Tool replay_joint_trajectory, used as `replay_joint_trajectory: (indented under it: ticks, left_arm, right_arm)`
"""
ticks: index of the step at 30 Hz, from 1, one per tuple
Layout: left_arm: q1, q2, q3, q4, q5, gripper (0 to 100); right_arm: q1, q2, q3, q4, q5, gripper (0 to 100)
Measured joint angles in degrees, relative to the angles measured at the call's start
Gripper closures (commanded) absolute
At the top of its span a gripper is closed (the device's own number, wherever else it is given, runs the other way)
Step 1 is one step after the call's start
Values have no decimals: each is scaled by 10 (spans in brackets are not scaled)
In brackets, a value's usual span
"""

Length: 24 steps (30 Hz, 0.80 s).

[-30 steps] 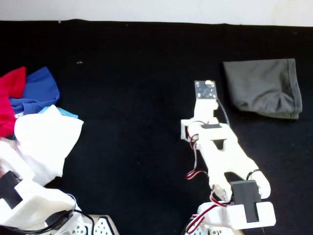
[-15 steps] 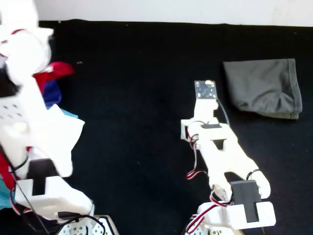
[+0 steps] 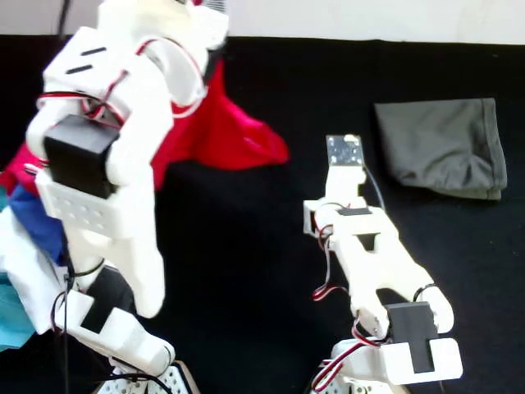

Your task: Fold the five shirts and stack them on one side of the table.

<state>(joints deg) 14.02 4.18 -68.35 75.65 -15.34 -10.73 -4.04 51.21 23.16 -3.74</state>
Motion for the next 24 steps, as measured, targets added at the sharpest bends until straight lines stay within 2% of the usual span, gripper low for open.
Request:
replay_joint_trajectory:
  ticks: [9, 13, 16, 19, 24]
  left_arm:
    - [6, 32, 108, 4, 0, 992]
    - [26, 62, 113, -53, 0, 992]
    - [66, 65, 98, -101, -3, 992]
    - [123, 65, 68, -119, -62, 992]
    - [222, 65, 22, -122, -233, 992]
  right_arm:
    - [0, 0, 0, 0, 0, 774]
    - [0, 0, 0, 0, 0, 774]
    - [0, 0, 0, 0, 0, 774]
    - [0, 0, 0, 0, 0, 774]
    - [0, 0, 0, 0, 0, 774]
